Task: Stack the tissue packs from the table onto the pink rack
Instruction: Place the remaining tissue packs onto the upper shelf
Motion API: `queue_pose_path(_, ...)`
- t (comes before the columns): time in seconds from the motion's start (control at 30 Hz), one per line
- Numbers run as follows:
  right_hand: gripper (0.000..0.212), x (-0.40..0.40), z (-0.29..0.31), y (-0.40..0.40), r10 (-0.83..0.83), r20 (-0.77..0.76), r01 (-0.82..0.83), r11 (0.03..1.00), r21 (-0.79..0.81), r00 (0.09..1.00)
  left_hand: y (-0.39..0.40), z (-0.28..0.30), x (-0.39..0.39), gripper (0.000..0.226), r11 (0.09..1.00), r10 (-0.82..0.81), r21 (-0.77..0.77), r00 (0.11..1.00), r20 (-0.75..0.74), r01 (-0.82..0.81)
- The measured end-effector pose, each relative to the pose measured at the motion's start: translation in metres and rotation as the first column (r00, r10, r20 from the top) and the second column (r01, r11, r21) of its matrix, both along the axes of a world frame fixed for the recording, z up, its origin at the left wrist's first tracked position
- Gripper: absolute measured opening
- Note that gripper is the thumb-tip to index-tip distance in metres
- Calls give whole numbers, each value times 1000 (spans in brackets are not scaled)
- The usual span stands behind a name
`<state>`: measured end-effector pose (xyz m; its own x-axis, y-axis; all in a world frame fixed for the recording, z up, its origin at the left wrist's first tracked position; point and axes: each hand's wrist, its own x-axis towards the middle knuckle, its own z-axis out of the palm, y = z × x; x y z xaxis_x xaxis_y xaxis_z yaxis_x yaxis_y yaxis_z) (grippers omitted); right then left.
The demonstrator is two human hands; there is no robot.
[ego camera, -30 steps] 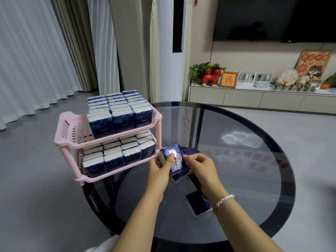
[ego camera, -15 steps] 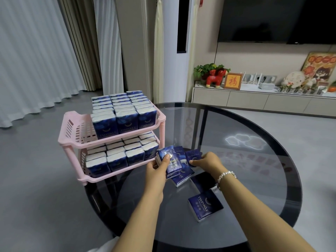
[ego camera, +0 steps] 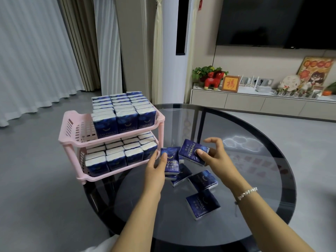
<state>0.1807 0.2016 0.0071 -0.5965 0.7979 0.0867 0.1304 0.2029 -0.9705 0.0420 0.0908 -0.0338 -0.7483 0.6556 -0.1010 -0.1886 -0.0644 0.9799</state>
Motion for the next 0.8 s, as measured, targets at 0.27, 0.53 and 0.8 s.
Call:
queue_pose_path(0.27,32,-8,17,-2,127,258,-199,941,275,958,0,3,6,42,974,-178,-152,982,-59,167)
queue_pose_path(0.53,25,-42,5,-14,-34,180,-46,904,424,983,8,-3,5,38,975,-197,-107,980,9,196)
queue_pose_path(0.8,17,-57,-9,-14,-51,56,28,935,353,997,4,4,5,77,949,-314,28,946,82,313)
